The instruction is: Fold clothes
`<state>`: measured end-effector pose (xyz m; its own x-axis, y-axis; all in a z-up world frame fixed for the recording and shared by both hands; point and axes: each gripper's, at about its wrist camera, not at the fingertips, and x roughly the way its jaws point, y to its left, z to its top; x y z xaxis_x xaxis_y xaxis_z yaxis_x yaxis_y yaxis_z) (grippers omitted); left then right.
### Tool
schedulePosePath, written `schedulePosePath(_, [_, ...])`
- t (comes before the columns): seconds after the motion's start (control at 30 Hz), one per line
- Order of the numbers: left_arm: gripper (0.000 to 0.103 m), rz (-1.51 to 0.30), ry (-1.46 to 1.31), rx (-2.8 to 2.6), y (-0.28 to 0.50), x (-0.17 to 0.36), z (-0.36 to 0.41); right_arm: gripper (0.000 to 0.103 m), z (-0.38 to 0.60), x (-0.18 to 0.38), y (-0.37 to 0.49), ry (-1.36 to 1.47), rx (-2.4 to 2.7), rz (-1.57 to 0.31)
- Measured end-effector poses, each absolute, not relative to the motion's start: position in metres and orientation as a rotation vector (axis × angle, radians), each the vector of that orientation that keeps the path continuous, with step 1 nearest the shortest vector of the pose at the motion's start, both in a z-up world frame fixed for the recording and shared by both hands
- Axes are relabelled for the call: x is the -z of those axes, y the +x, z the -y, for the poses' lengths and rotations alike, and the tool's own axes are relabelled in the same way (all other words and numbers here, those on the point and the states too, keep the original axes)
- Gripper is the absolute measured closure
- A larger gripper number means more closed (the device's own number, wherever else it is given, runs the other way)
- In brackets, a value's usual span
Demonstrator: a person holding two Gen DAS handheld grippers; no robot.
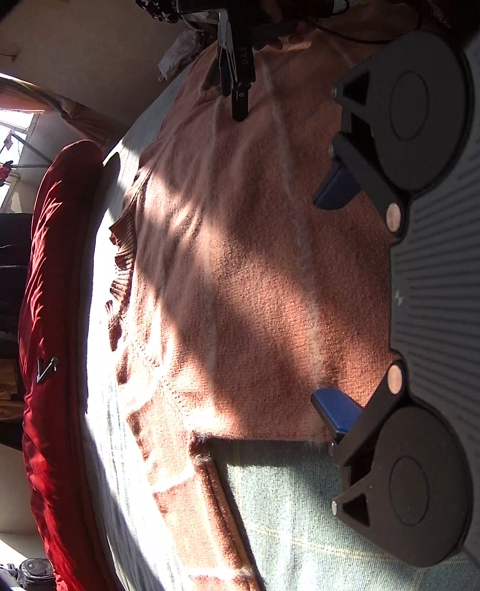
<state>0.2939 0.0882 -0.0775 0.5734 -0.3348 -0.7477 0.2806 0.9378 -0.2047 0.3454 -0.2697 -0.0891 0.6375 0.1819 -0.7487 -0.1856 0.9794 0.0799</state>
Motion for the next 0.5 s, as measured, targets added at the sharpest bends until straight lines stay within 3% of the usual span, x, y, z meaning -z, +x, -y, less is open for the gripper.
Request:
schedulePosePath(0.27, [0.001, -0.887, -0.071, 0.381, 0.273, 0.076, -0.107, 0.000, 0.269, 0.091, 0.336, -0.002, -0.189, -0.796])
schedulePosePath(0.5, [0.001, -0.795, -0.059, 0.185, 0.302, 0.061, -0.191, 0.000, 0.263, 0.068, 0.340, 0.048, -0.089, -0.878])
